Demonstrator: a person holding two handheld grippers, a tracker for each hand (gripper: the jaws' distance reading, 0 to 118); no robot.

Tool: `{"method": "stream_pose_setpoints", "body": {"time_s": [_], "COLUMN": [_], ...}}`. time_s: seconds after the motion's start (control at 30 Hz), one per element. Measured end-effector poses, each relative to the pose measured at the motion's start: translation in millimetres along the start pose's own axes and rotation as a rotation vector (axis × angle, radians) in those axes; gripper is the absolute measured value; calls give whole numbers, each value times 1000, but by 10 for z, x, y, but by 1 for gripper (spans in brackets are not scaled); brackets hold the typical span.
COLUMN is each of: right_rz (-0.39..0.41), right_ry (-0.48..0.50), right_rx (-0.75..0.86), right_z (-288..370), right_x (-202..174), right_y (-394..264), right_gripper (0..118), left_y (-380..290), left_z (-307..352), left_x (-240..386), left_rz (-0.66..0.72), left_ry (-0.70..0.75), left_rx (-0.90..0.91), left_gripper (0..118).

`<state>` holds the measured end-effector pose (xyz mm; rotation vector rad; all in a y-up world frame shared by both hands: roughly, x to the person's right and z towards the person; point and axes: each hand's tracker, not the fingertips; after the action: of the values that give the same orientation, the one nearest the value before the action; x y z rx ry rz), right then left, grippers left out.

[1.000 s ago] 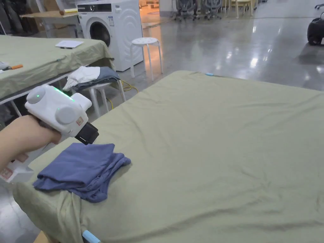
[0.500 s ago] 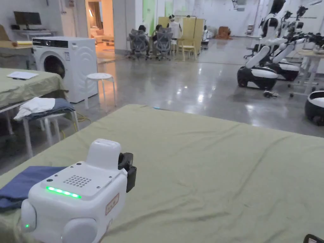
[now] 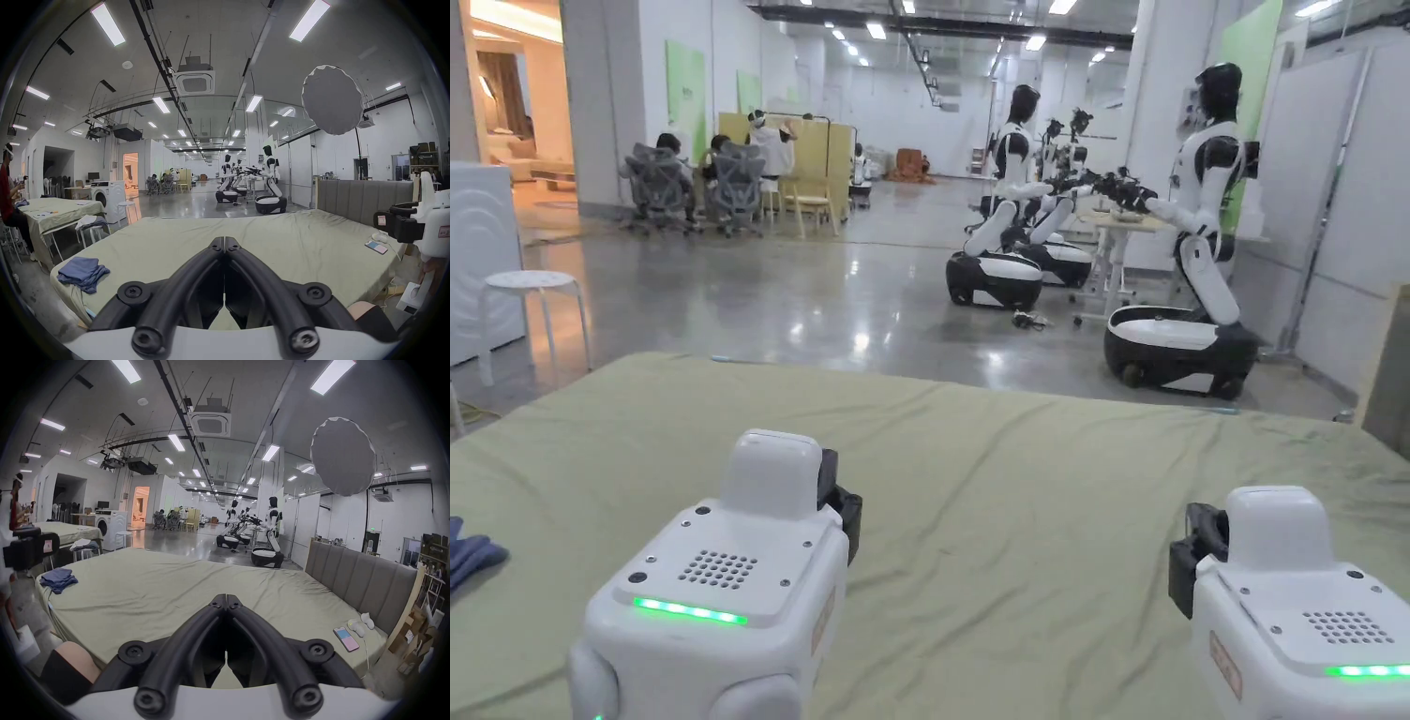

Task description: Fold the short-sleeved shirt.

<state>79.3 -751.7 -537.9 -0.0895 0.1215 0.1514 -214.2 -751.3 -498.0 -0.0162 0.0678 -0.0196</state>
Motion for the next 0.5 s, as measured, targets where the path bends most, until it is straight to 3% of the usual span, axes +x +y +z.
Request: {"method": "stream_pose_setpoints", "body": {"time_s": [0.23, 0.27, 0.3, 0.33, 0.37, 0.4, 0.43, 0.47, 0.5], "right_rz": [-32, -45, -52, -55, -54, -48, -41, -41, -48], "right_ry": [7, 8, 7, 2, -1, -1, -1, -8, -18], "right_rx": [42, 41, 40, 41, 46, 48, 48, 49, 51], "right_z": [426, 458, 489, 520, 549, 567, 587, 599, 617], "right_x": [13, 11, 7, -2, -22, -28, -37, -54, -66], "right_y": [-76, -81, -86, -94, -100, -103, -104, -99, -95], "right_gripper": [0, 1, 9, 26, 55, 84, 106, 116, 118], "left_y": [76, 92, 102, 121, 144, 153, 147, 122, 132], "left_z": [485, 536, 589, 629, 652, 667, 680, 749, 773], "left_x": [76, 92, 111, 141, 168, 180, 170, 183, 195], "left_rz": [33, 34, 29, 18, 11, 10, 18, 25, 19], "left_ry": [-7, -7, 2, 19, 26, 20, 12, 3, 12], "left_rx": [38, 46, 55, 58, 45, 28, 19, 19, 31], "left_gripper": [0, 4, 19, 50, 95, 116, 117, 117, 117]}}
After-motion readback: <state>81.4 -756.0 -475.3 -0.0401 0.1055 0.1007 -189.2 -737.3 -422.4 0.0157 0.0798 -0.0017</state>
